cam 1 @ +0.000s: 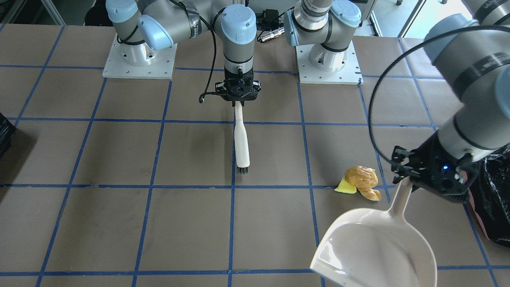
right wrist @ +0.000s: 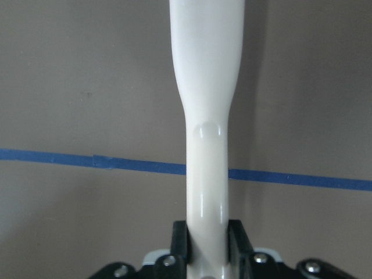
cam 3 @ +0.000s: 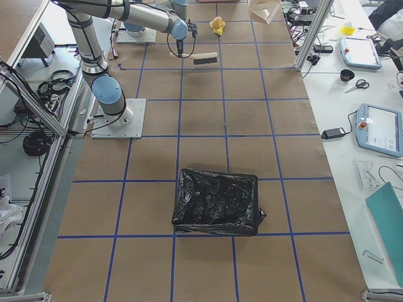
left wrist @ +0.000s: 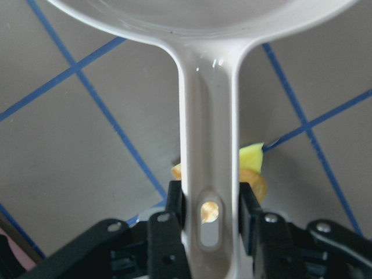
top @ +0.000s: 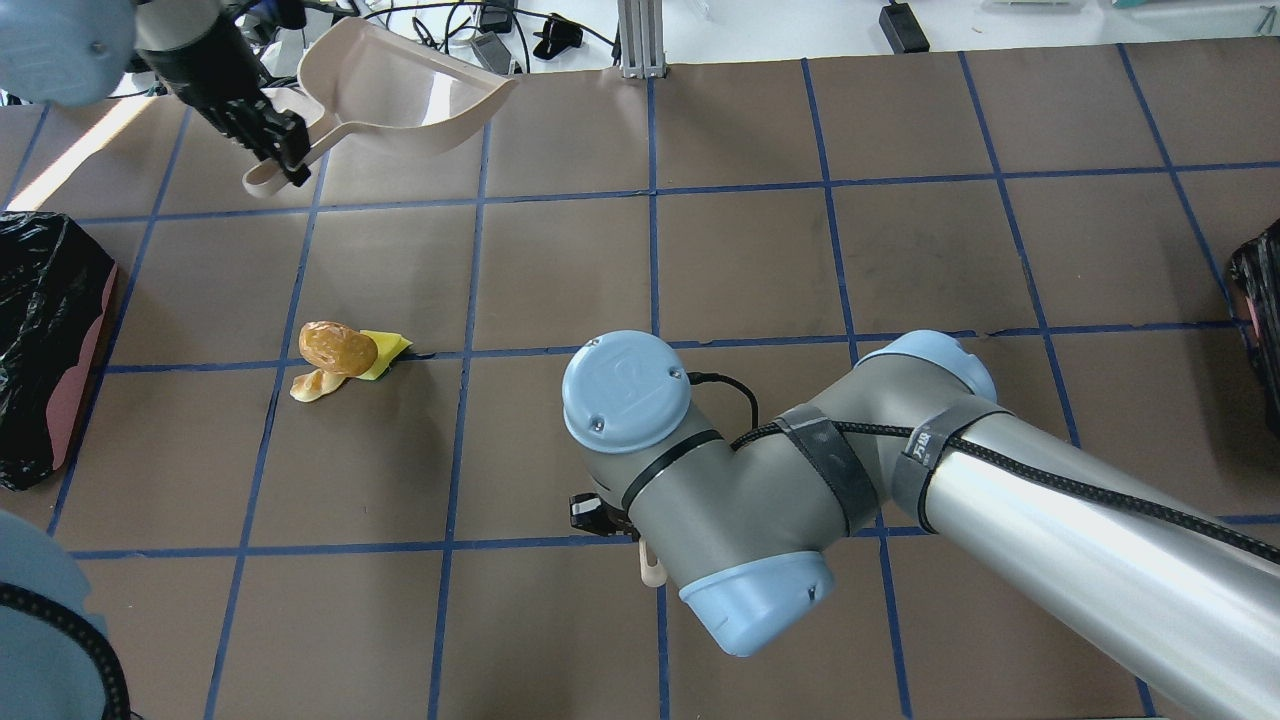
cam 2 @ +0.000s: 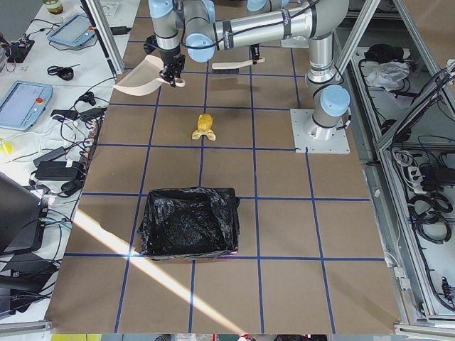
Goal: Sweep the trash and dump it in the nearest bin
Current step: 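Lift the dustpan with the left gripper and set it beside the trash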
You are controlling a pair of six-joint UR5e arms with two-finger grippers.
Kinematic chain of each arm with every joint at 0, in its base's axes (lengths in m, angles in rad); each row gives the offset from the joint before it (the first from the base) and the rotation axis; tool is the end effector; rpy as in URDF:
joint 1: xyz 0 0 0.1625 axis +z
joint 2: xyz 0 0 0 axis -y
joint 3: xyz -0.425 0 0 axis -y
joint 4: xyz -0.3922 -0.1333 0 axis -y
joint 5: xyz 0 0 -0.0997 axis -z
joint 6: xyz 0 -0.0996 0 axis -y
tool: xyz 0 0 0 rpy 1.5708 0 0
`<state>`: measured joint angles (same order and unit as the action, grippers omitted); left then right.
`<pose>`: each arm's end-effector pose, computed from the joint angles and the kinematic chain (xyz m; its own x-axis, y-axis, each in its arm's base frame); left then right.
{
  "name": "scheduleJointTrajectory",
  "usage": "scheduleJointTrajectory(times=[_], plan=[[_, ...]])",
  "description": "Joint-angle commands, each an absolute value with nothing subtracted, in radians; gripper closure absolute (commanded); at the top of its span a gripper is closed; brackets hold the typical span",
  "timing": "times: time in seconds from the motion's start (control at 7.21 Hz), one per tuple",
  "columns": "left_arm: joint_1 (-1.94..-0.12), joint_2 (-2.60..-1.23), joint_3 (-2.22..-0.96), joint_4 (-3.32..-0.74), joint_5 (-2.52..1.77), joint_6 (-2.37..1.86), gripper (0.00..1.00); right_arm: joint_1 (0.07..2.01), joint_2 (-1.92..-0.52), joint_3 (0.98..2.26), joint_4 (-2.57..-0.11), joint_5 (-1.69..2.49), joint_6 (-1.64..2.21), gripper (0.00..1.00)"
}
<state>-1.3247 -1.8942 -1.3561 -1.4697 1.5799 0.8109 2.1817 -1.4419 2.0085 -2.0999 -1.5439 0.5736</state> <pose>0.0236 -0.6373 0.4226 -0.8447 0.5353 -0.0008 0.5352 0.8446 0.0118 0.3875 -0.3164 0.2702 -0.9993 -0.0367 -0.0022 -0.0368 0.9983 0.0461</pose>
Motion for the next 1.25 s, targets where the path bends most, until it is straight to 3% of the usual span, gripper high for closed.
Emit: scheduleJointTrajectory(times=[0.0, 0.42, 0.69, 1.11], plan=[[-1.156, -1.876, -1.365, -1.520, 1.668, 1.227, 1.00, 2.241, -1.434, 1.938, -2.088, -1.551, 0.884, 1.00], [-0.967, -1.890, -1.455, -1.397, 1.704, 1.707, 1.00, 2.264, -1.414, 1.905, -2.089, -1.516, 1.279, 1.00], [-0.946, -1.920, -1.517, -1.239, 1.710, 1.984, 1.00, 2.295, -1.353, 1.833, -2.089, -1.491, 1.482, 1.00], [-0.940, -1.937, -1.571, -1.189, 1.712, 2.072, 1.00, 2.374, -1.183, 1.618, -2.059, -1.494, 1.552, 1.00]])
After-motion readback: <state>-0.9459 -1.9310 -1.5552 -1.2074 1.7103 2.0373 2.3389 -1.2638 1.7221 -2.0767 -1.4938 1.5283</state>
